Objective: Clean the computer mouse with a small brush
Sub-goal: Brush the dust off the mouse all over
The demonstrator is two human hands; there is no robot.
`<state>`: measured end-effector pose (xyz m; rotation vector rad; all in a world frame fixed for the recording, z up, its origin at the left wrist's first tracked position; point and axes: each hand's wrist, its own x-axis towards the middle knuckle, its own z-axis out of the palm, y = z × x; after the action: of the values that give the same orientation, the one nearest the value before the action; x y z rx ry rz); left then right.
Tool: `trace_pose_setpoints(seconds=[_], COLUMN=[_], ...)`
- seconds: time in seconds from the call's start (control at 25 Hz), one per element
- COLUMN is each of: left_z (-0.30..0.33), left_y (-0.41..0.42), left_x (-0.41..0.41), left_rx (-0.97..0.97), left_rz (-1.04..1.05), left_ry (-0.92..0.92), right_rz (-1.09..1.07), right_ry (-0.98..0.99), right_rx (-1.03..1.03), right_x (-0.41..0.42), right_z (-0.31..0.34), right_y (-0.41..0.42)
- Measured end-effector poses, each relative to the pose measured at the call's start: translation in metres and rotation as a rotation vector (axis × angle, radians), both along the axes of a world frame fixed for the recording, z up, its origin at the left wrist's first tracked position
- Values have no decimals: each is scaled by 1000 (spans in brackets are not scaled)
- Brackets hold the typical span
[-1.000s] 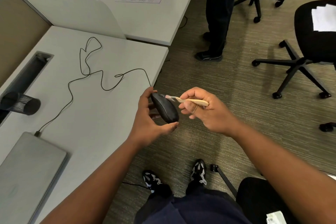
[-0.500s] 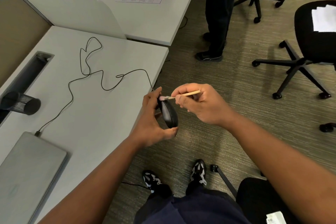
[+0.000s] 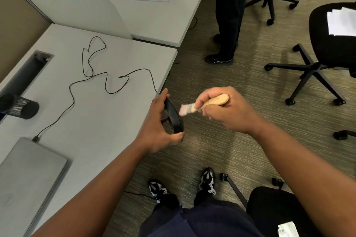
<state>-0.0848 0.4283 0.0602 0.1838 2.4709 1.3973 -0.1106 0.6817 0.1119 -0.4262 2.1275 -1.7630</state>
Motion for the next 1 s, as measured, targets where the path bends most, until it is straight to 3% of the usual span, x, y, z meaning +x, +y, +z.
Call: trace_pose_setpoints(seconds=[0.12,0.52,0.72,1.0], left_z=[1,-6,-1,-4], left_y=[1,-3,-2,-2], left_x=[0,3,2,0], left_rx=[18,123,125,115], left_rz=[-7,54,50,64], left_ry=[-46,-57,-68,-82], right_rz=[-70,181,-90,51], right_ry=[-16,-100,-12,-66], right_rx=[-39,102,-12,111], right_x=[-1,0,1,4], right_z=[3,2,2,-1], right_y=[-6,-3,-9,-12])
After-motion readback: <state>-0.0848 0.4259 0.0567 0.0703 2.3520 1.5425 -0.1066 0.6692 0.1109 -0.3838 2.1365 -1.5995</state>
